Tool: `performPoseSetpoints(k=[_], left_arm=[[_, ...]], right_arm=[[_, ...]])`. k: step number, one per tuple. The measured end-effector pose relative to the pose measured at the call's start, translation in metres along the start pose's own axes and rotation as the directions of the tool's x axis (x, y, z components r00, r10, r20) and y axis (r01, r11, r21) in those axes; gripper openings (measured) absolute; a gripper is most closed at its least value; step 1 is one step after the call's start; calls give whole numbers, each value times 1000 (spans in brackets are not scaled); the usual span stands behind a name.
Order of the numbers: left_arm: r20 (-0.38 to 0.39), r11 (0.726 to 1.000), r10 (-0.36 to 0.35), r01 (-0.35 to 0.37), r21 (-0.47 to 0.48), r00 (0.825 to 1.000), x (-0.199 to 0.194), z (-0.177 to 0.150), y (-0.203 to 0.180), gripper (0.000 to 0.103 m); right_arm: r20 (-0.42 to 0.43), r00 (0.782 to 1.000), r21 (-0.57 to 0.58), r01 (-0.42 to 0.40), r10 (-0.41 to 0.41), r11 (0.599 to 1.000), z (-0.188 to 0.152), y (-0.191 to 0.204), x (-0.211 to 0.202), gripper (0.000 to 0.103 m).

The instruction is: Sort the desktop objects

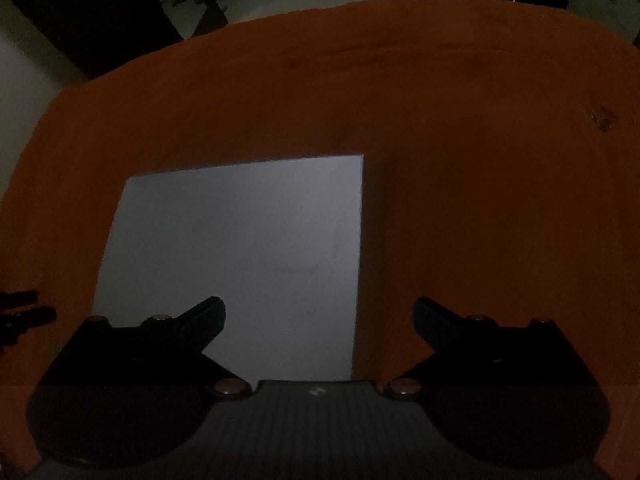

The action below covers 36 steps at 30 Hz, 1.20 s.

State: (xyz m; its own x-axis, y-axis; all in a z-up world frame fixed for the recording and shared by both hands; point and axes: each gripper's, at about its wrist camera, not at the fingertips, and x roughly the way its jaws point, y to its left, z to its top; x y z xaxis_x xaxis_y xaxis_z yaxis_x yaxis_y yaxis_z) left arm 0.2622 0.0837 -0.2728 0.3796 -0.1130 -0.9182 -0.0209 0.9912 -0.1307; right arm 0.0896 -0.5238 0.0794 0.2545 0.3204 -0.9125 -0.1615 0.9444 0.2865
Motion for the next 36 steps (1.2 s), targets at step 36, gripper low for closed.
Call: performPoseSetpoints(k=[36], left_arm=[[-100,998,23,-17,64,995,85,19,-4,95]], right_arm=[[-201,979,73,-27,42,997,14,-19,111,103]])
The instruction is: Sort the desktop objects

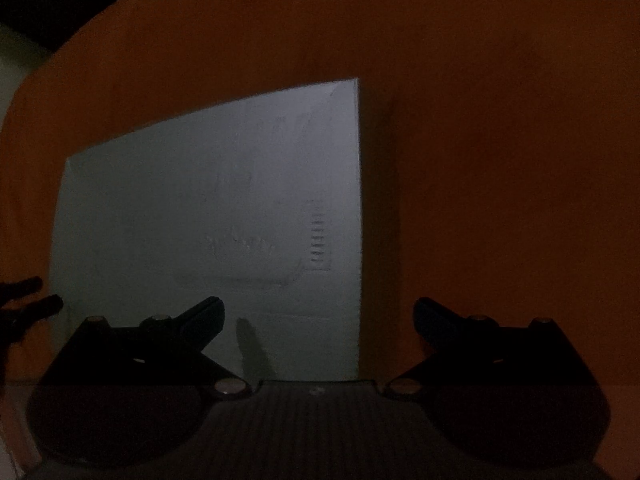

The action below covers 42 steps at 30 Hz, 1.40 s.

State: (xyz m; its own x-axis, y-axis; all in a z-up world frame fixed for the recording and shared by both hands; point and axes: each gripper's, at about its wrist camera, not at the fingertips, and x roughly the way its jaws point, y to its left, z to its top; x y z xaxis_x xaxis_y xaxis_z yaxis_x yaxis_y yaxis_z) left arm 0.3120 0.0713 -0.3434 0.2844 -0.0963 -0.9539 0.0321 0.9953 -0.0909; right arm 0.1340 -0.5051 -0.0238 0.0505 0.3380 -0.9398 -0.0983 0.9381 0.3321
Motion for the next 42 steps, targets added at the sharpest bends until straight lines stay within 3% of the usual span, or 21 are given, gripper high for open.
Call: performPoseSetpoints(k=[14,20,31,42], left_arm=[[-10,999,-29,29,15,1000,5,1,-5,95],[-22,996,-41,42,80,999,5,-2,-9,97],[-51,991,-72,77,112,996,5,3,-1,101],[-15,996,-51,51,71,999,-12,0,7,101]], right_arm=[[-35,999,-31,-22,20,999,-3,4,4,103],[-31,1000,-69,-1,-1,998,-4,5,3,103],[-11,1000,-52,-26,25,998,-6,2,0,103],[9,983,15,-185,185,983,-2,-13,-12,103]])
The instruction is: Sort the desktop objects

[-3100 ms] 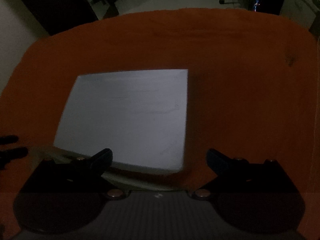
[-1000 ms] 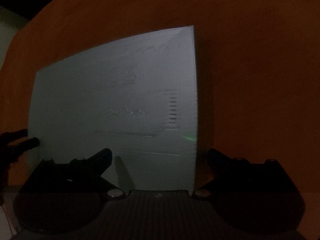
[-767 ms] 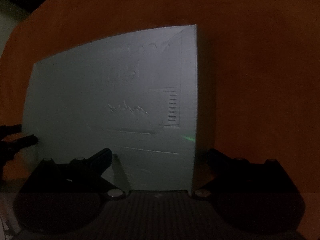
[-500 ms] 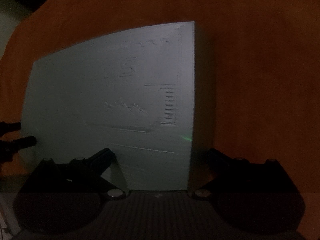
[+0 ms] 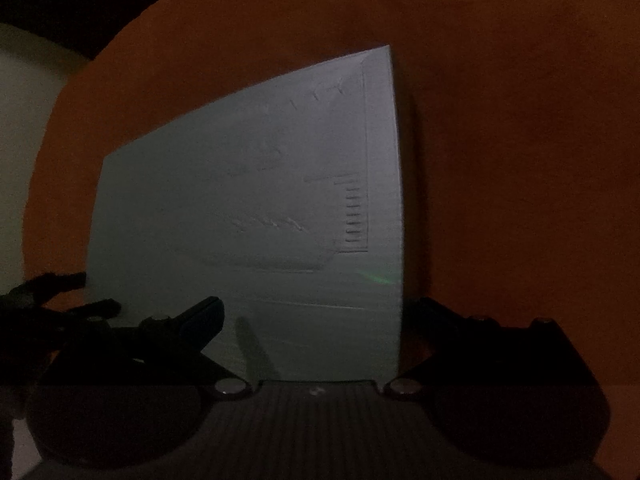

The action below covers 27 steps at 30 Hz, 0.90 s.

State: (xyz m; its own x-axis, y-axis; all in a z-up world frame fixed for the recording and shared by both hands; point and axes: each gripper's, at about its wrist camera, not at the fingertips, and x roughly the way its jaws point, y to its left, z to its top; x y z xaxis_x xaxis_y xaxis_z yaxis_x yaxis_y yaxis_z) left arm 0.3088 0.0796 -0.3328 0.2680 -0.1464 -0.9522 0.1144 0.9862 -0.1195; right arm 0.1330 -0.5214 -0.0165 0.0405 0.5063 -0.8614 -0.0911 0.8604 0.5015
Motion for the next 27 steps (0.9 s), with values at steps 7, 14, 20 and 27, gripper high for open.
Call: performPoseSetpoints(k=[7,14,20,27], left_arm=[[72,999,11,-9,-36,997,-29,2,6,101],[107,998,14,-8,-59,994,-44,-6,6,101],[126,998,23,-15,-64,992,-53,-11,0,101],[148,997,29,-17,-81,989,-60,-13,-6,101]], right_arm=[[35,999,-63,14,-12,998,-2,16,-15,103],[51,998,-100,40,-35,994,-1,14,-29,103],[57,998,-95,43,-38,995,-4,20,-18,103],[69,997,-102,37,-30,994,2,20,-13,103]])
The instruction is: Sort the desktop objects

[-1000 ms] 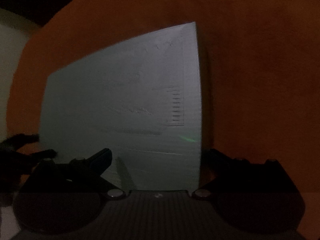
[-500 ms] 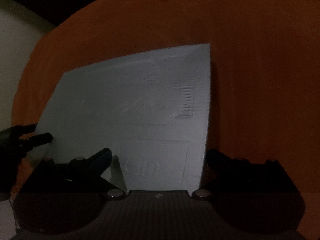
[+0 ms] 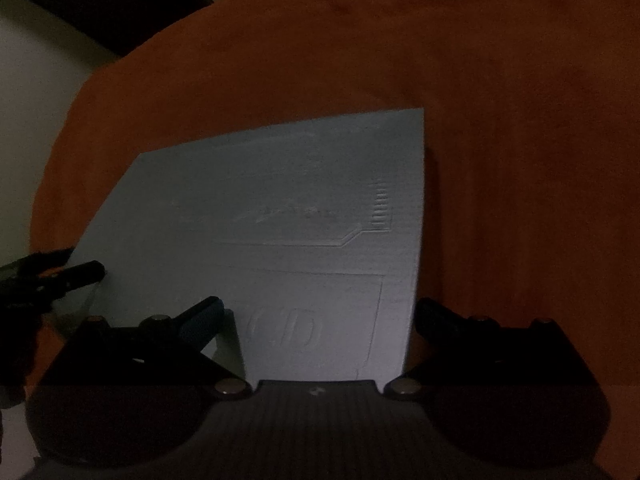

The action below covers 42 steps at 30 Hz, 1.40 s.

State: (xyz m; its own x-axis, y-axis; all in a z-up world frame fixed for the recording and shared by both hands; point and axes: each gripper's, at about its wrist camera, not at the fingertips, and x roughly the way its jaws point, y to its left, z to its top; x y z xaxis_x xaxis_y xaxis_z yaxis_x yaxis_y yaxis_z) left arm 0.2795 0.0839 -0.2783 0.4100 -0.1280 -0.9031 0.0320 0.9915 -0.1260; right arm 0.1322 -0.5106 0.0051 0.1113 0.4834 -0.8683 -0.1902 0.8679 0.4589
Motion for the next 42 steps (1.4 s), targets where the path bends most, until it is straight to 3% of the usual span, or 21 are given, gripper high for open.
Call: performPoseSetpoints(k=[22,42], left_arm=[[93,1000,7,-5,-12,996,-61,-14,-7,102],[154,999,-33,31,14,988,-119,-69,-56,102]], right_arm=[[67,998,-49,-4,7,999,-21,1,-9,103],[164,985,-23,55,-50,998,-86,-11,-17,103]])
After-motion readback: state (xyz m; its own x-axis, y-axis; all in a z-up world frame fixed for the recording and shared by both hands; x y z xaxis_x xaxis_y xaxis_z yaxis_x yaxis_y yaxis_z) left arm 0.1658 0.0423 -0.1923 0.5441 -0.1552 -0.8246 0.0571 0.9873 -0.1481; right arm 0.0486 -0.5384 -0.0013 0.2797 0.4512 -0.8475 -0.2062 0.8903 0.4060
